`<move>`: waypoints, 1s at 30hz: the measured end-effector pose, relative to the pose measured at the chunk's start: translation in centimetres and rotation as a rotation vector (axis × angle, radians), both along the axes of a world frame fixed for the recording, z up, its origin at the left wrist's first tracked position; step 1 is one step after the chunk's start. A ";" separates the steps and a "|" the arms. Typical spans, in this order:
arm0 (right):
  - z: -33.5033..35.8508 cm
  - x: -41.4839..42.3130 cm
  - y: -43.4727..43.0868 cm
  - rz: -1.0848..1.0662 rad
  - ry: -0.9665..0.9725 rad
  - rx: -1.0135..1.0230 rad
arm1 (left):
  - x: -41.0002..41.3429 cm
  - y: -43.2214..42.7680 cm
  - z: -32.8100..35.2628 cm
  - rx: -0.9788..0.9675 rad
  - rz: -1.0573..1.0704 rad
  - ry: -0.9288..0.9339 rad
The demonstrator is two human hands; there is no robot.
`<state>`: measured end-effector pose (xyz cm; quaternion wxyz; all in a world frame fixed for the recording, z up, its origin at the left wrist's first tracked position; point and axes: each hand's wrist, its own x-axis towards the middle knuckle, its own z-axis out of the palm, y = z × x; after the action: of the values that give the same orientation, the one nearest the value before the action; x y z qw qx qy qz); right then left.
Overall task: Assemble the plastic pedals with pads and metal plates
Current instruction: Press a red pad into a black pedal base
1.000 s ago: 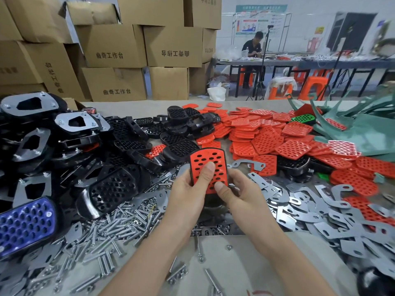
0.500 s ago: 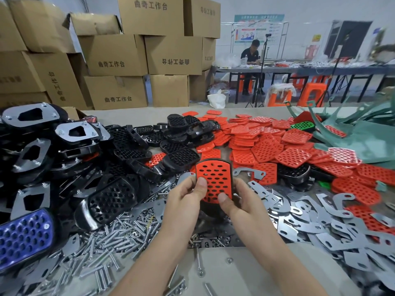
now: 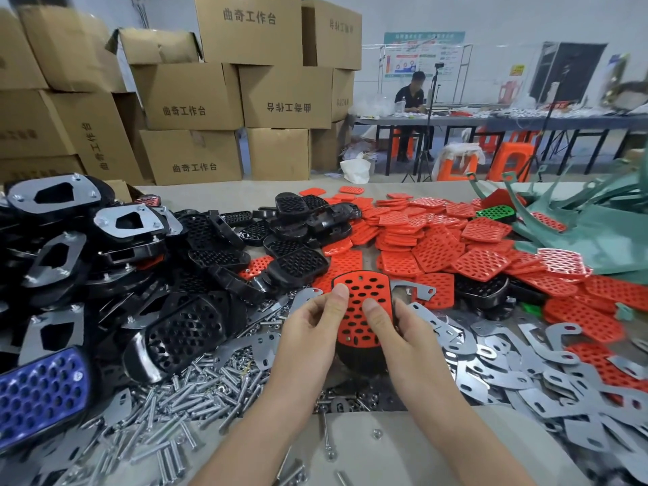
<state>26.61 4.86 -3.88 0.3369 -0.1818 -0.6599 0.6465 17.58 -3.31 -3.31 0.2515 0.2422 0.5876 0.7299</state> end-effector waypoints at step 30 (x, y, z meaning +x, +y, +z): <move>0.8 1.4 1.9 0.117 -0.113 -0.168 | -0.5 -0.1 -0.1 -0.014 -0.216 -0.140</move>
<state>28.01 6.74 -3.10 0.2445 -0.2065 -0.6308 0.7069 17.11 -3.40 -3.40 0.3708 0.2506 0.5442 0.7096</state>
